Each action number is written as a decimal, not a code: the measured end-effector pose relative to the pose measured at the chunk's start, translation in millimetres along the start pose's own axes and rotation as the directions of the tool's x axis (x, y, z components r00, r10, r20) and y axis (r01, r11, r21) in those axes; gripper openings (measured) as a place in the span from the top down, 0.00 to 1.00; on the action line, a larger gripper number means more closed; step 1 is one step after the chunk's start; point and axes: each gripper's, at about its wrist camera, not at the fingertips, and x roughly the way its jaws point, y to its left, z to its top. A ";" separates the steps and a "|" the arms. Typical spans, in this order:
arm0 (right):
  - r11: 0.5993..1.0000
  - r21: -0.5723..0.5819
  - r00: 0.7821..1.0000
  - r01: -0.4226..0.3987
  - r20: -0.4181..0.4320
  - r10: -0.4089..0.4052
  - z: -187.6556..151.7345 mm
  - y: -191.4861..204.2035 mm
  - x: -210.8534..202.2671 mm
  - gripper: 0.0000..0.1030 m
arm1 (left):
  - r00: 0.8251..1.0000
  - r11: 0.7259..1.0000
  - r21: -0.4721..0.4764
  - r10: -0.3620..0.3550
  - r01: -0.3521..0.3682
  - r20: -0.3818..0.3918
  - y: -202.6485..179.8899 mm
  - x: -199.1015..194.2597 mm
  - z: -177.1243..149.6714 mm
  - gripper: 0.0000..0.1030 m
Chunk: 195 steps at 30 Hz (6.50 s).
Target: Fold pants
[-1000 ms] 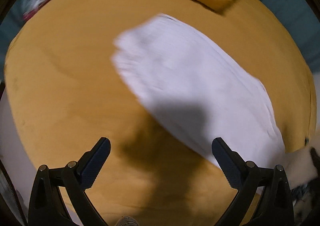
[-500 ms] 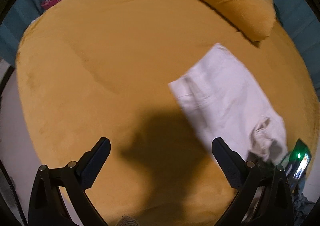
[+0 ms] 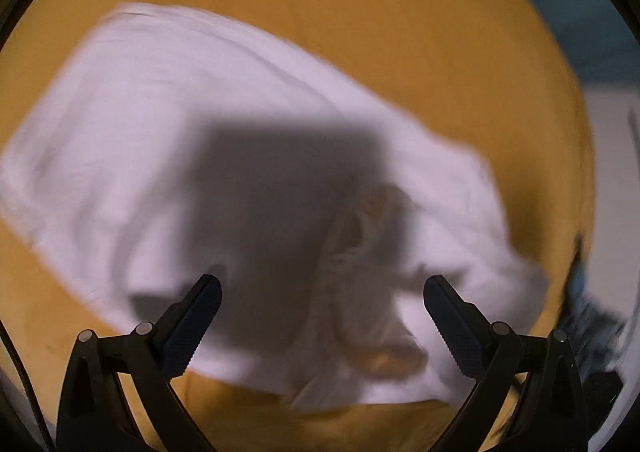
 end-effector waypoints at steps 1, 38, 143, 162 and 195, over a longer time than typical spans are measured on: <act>0.999 0.035 0.999 0.039 -0.001 -0.039 3.0 -19.7 -0.8 0.19 | 0.998 0.997 0.053 0.051 -0.050 -0.024 -9.6 11.7 -0.8 0.01; 0.465 -0.885 0.913 0.022 -0.172 -0.371 56.6 86.3 33.9 0.97 | 0.993 0.966 0.238 0.081 -0.100 0.090 -44.0 -2.2 19.6 0.78; 0.966 -0.254 0.990 0.048 -0.117 -0.080 -40.5 3.0 17.9 0.10 | 0.771 0.522 -0.568 -0.392 0.636 0.502 323.3 -39.1 -55.2 0.08; 0.992 -0.119 0.994 0.040 -0.099 -0.052 -28.9 -52.3 -7.7 0.10 | 0.743 0.946 0.097 -0.305 0.310 0.596 127.2 -164.2 -32.0 0.71; 0.923 0.240 0.950 -0.301 -0.014 0.313 25.2 -222.3 -97.6 0.11 | 0.937 0.943 0.330 -0.074 -0.046 0.343 -33.4 -84.7 -131.5 0.00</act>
